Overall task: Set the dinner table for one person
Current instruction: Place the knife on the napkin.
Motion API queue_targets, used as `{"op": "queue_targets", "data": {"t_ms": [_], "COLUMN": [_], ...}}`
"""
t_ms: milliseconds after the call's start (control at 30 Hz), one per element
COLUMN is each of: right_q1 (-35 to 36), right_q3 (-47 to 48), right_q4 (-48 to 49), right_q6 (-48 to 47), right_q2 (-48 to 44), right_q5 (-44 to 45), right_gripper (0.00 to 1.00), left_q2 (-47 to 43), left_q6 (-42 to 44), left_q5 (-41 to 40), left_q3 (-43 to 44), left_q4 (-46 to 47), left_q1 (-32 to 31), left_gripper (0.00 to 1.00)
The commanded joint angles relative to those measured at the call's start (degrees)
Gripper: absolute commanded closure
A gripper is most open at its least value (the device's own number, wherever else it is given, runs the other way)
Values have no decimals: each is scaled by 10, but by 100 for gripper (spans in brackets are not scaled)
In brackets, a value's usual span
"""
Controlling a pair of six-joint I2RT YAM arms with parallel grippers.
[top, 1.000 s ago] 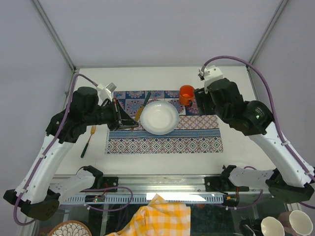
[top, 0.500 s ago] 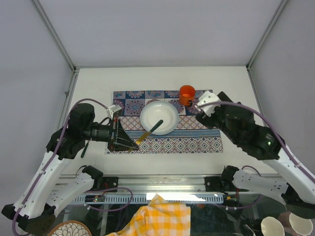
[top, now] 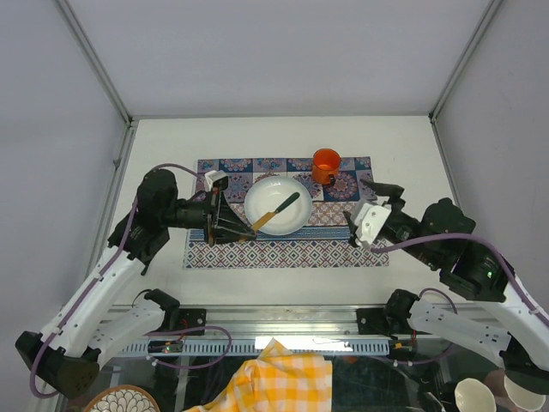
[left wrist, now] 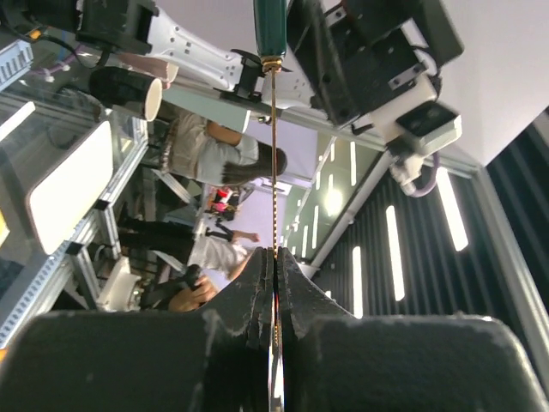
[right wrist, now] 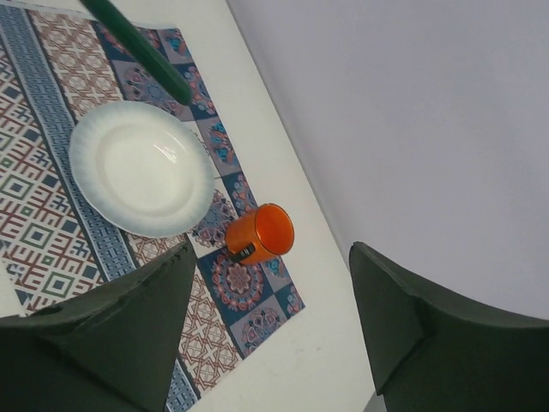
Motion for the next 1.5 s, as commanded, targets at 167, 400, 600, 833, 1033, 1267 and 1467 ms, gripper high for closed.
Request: {"op": "queue_targets", "data": {"t_ms": [167,400,600,833,1033,1267,1467], "right_q1": [64,118,146,156,169,181,184], "right_q3": [-15,-28,-23,-17,-8,0,5], "right_q4": [44,91,148,182,206,239,264], "right_q6": [-3,-32,-54,-75,-83,-100,-113], "right_q2": [23,60,98,120,148,179,196], "right_q5": [-59,-4,50,63,63,66,70], "right_gripper": [27,28,37,41,42,42,45], "left_q2": [2,-10,-21,-37,-39,-41,-47], "left_q6": [-129,-144,-151,-156,-155,-152,-154], "left_q5": [8,7,6,5,4,5,4], "left_q3": [-11,-25,-30,-42,-45,-47,-49], "left_q4": [194,198,190,177,171,168,167], "left_q1": [0,-3,-4,-4,-4,-4,-4], "left_gripper": [100,100,100,100,100,100,100]}}
